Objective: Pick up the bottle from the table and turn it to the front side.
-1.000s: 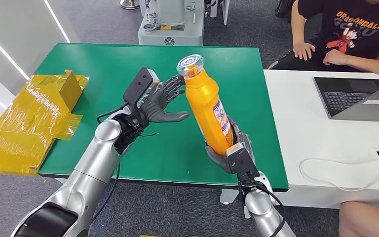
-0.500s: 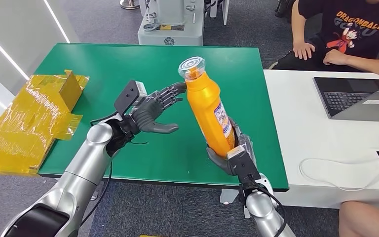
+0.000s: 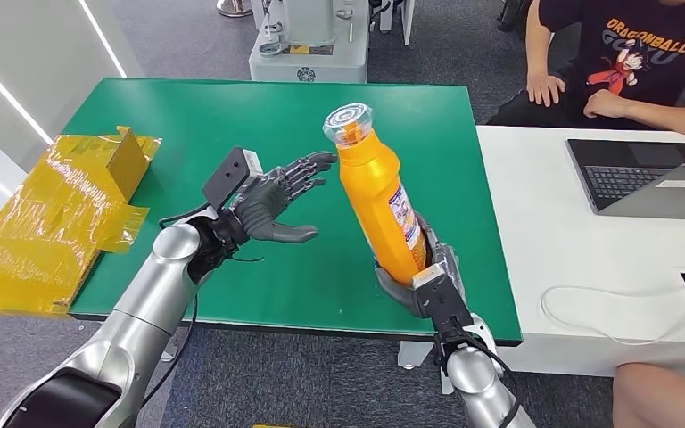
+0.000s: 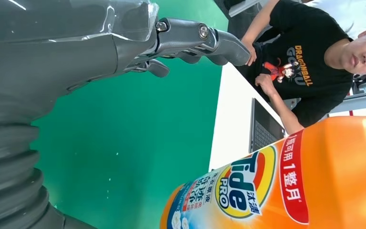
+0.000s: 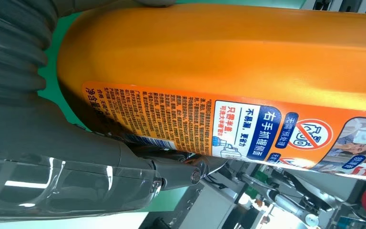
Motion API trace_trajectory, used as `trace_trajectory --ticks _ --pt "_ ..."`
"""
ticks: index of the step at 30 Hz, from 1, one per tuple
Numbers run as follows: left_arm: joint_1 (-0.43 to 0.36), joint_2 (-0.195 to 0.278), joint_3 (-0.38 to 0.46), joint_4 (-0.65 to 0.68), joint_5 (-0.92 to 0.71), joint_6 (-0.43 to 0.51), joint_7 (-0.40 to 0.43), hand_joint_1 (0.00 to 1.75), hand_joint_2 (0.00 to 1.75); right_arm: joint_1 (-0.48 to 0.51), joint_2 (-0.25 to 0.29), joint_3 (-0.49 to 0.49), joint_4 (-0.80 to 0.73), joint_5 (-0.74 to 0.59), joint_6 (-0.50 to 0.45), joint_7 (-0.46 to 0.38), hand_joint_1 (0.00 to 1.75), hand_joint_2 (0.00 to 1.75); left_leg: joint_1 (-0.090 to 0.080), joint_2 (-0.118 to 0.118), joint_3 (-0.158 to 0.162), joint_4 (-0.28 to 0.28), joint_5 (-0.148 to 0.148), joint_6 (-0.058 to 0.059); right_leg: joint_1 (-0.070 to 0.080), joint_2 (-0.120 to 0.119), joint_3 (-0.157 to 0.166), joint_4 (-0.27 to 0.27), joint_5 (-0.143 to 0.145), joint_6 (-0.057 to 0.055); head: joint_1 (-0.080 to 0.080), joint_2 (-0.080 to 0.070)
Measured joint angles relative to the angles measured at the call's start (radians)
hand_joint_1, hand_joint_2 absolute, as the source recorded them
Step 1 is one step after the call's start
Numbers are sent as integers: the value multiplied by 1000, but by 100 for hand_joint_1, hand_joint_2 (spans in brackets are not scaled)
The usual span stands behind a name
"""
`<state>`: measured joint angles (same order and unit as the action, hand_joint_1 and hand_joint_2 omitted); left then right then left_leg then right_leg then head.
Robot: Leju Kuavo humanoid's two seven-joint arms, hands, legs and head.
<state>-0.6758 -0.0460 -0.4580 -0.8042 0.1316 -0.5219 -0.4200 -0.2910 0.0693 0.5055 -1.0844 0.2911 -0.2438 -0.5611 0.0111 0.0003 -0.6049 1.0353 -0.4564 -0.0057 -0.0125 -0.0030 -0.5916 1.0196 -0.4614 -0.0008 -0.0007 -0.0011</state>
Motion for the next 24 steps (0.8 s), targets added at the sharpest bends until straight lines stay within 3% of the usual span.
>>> trace_trajectory --ticks 14,24 --pt "0 5 -2 2 2 1 10 0 175 0 -4 0 -1 0 -1 2 175 175 0 0 0 0 0 0 0 0 0 0 0 0 0 0" --pt "-13 -32 -9 -9 -7 118 198 0 175 2 -4 0 2 3 -22 5 175 175 0 0 0 0 0 0 0 0 0 0 0 0 0 0"
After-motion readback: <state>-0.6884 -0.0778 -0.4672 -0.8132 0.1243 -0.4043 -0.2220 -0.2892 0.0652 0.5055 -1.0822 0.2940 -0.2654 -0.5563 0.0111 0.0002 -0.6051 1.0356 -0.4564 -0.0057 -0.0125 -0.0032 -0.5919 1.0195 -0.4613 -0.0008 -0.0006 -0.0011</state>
